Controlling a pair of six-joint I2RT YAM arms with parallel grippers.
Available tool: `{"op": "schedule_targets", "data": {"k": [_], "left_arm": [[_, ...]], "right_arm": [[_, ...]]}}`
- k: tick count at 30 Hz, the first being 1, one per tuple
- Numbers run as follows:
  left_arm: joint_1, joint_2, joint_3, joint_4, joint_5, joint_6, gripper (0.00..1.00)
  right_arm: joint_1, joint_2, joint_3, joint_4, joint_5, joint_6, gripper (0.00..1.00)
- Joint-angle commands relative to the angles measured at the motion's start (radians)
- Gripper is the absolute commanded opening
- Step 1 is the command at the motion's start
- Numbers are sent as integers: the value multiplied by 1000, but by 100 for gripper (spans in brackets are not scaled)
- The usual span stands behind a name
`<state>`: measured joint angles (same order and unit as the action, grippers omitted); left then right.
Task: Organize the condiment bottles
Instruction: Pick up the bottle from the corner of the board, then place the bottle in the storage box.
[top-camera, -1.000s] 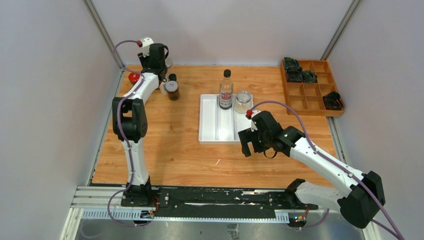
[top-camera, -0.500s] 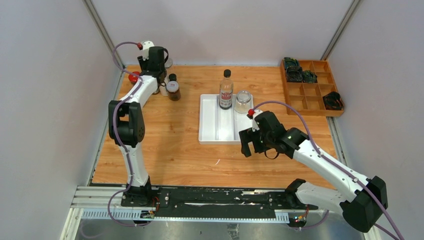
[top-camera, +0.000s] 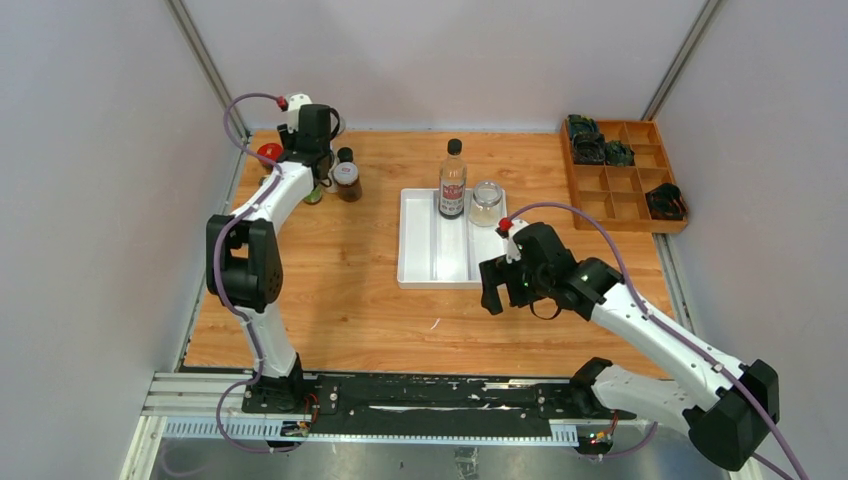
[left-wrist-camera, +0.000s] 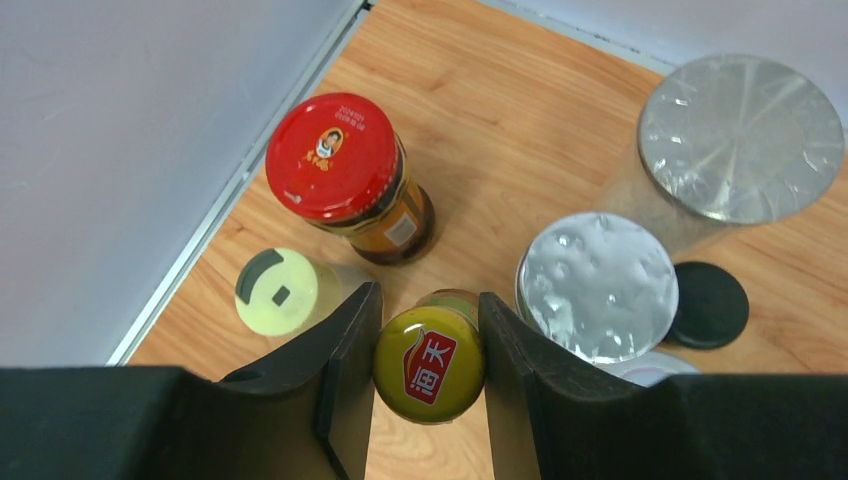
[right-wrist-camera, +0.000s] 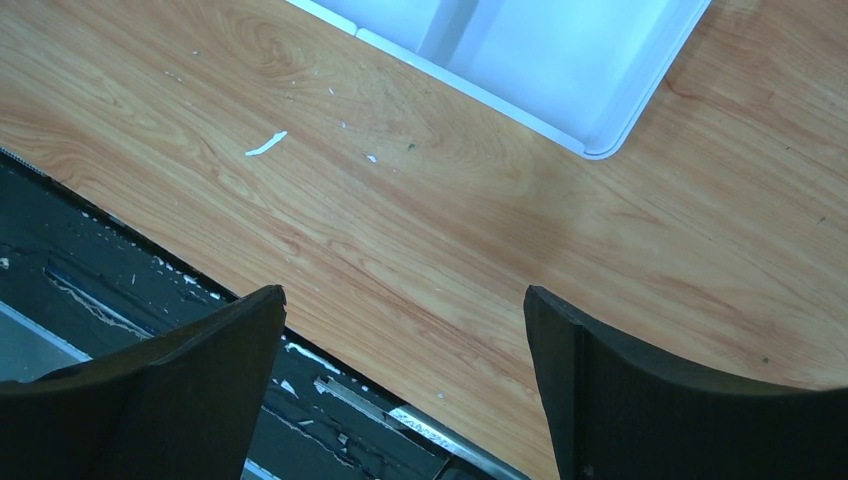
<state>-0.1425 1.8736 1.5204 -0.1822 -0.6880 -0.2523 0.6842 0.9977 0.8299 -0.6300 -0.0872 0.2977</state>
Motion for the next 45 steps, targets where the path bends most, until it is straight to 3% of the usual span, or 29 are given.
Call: {"op": "schedule_targets", "data": {"k": [1,10,22,45], "left_arm": [[-18,-73,-36,-50,11,-23,21],[-56,-194,-154,-85,64,-53,21],[-191,-302,-218,-156,106,-73,21],[-330,-277,48,-233,177,3,22]], "right_arm": [[-10,-29,5,-37,-30,21,95],[2,-54,4,-37,-38,39,95],[42,-97,0,-52,-12,70,94],[89,-111,-1,-55,52,104,94]]}}
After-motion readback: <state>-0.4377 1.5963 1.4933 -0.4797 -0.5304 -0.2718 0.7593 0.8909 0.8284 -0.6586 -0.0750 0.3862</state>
